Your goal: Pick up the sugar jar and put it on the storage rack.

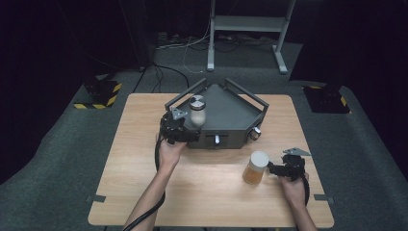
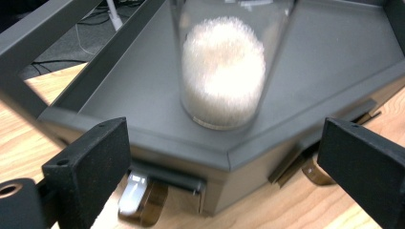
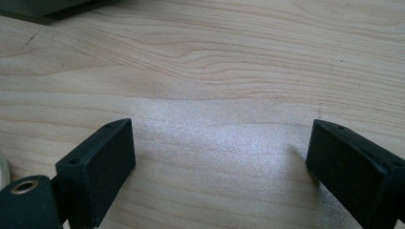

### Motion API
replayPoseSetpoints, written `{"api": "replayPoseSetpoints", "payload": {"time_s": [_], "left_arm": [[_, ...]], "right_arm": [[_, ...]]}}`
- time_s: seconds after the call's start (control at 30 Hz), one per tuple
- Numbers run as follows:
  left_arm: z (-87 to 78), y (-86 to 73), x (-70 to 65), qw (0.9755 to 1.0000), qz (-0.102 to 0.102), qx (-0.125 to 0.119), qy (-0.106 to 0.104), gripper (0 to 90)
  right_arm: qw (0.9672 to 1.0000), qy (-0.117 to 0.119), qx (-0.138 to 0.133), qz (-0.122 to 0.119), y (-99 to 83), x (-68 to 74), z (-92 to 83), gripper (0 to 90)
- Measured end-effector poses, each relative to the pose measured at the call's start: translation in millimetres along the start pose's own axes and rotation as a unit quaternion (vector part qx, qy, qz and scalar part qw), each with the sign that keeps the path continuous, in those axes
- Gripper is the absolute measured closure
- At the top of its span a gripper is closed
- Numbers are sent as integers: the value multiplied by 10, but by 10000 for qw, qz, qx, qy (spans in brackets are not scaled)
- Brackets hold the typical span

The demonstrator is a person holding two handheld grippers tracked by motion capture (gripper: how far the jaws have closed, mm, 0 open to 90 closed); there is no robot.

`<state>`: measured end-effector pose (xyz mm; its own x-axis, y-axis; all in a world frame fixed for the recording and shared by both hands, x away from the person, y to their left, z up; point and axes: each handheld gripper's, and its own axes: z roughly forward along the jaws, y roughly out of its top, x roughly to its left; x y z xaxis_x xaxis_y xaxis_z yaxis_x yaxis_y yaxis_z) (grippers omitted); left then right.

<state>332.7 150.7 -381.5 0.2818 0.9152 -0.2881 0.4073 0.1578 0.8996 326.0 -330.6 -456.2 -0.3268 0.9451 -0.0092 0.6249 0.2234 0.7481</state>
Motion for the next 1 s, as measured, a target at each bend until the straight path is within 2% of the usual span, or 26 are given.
{"api": "replayPoseSetpoints", "payload": {"time_s": [0.17,0.37,0.7,1.0], "left_arm": [[-134,-115,56,10000,-3,4,-3,43],[-198,-282,98,9999,53,136,29,43],[-141,-568,150,9990,-27,444,107,43],[-40,-772,147,9973,28,707,194,43]], "right_arm": [[10000,0,-2,-7,0,-1,0,90],[10000,0,-2,-6,0,-1,1,90],[10000,1,-1,2,0,0,0,89],[10000,1,0,2,0,0,0,90]]}}
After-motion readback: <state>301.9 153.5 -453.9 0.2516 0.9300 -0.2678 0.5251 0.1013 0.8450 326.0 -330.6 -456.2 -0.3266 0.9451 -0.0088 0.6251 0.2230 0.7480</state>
